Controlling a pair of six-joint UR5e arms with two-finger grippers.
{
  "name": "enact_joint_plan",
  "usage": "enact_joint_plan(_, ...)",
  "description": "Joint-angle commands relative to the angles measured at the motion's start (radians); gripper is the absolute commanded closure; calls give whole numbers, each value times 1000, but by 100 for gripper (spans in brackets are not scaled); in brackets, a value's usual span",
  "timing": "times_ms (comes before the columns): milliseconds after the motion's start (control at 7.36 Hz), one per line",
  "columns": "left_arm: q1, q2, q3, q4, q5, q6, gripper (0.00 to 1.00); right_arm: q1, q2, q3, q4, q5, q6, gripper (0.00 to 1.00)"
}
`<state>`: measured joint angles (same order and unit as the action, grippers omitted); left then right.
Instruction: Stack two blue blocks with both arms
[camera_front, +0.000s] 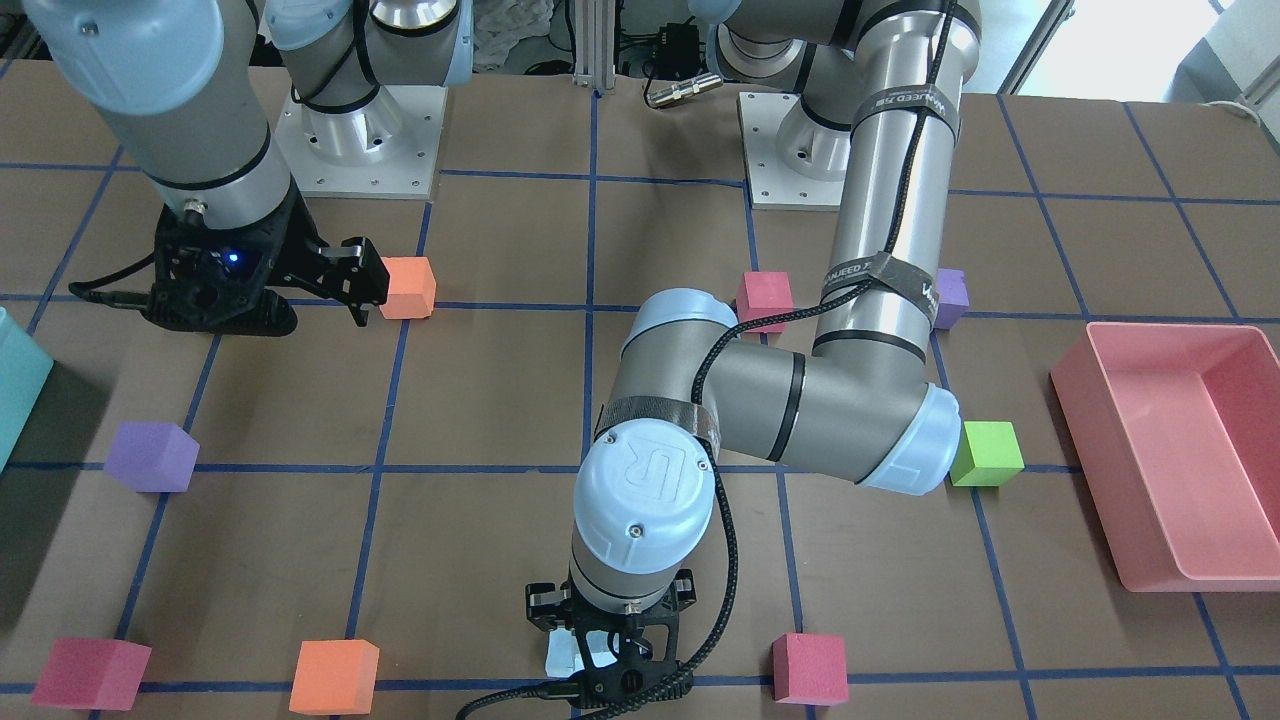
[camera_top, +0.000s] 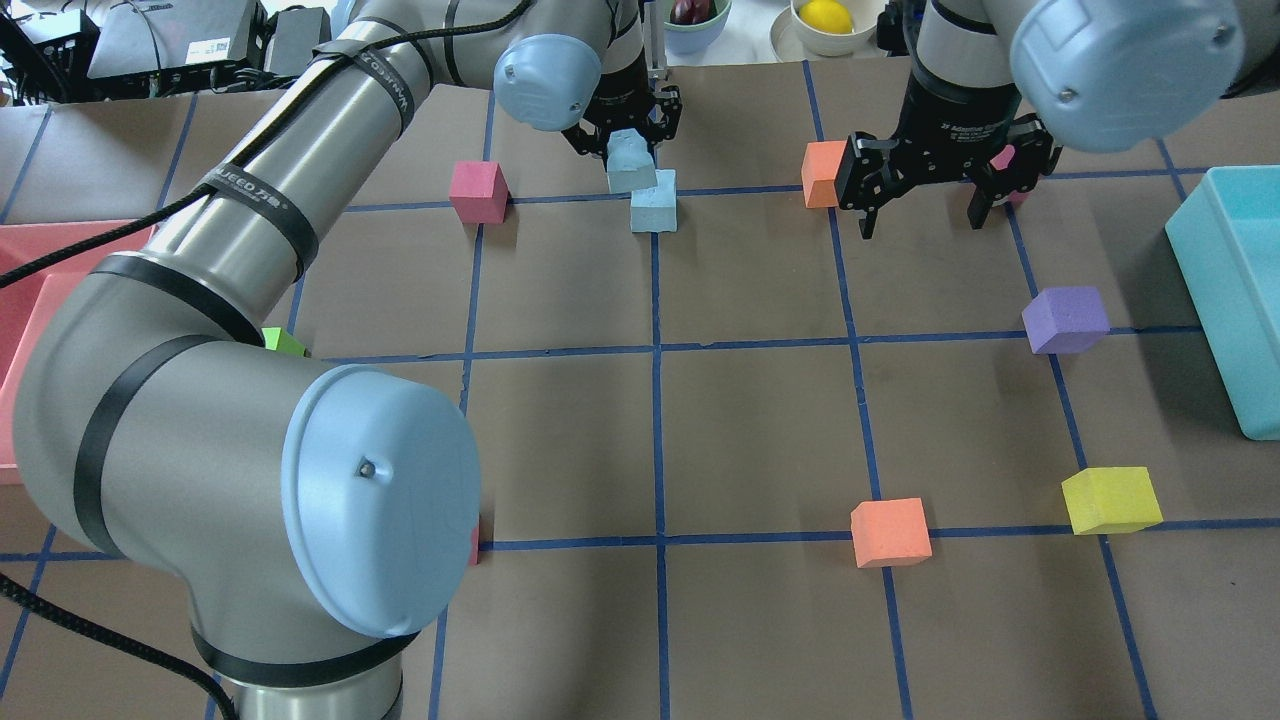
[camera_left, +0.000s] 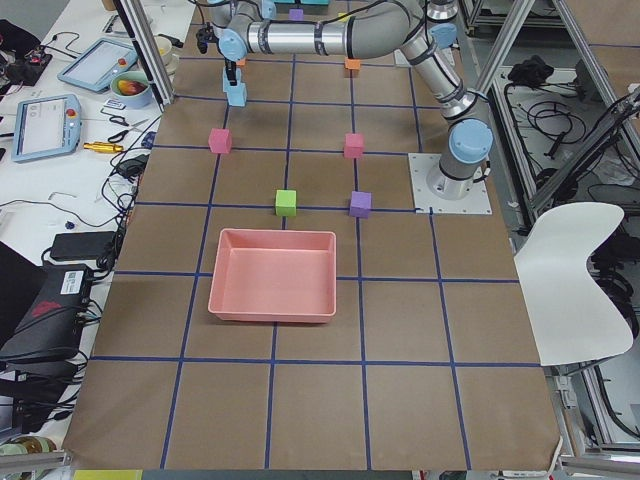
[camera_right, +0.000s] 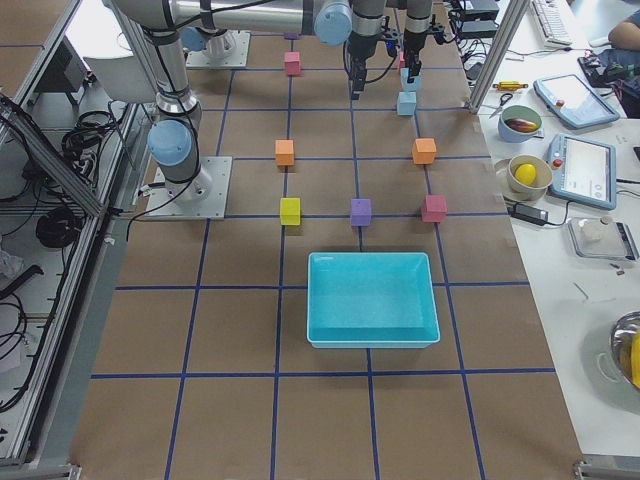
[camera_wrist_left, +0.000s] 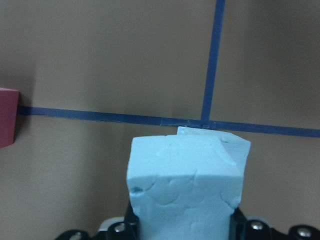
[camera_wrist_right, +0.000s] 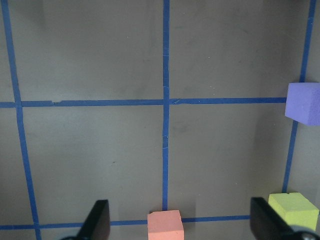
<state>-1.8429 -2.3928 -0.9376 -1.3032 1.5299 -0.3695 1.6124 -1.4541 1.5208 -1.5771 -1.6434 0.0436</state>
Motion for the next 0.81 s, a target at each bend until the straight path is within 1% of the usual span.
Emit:
enact_joint_plan(0, -28, -23, 8, 1, -1, 11, 85, 3, -35, 7, 6, 5, 7, 0)
enact_joint_plan(136, -29, -26, 8, 2, 1, 11, 84, 3, -38, -1, 8, 31, 7, 0)
enact_joint_plan(272, -29, -37, 8, 13, 1, 12, 69, 6, -38, -2, 6, 52, 9, 0)
enact_joint_plan(407, -29, -43, 10, 15, 7, 12, 42, 6, -37, -2, 2, 77, 9, 0)
enact_joint_plan(543, -29, -43, 10, 21, 10, 12, 26, 6, -40, -2, 3, 79, 12, 0)
enact_joint_plan(679, -29, -43, 10, 21, 4, 11, 4, 4, -38, -1, 9, 77, 12, 0)
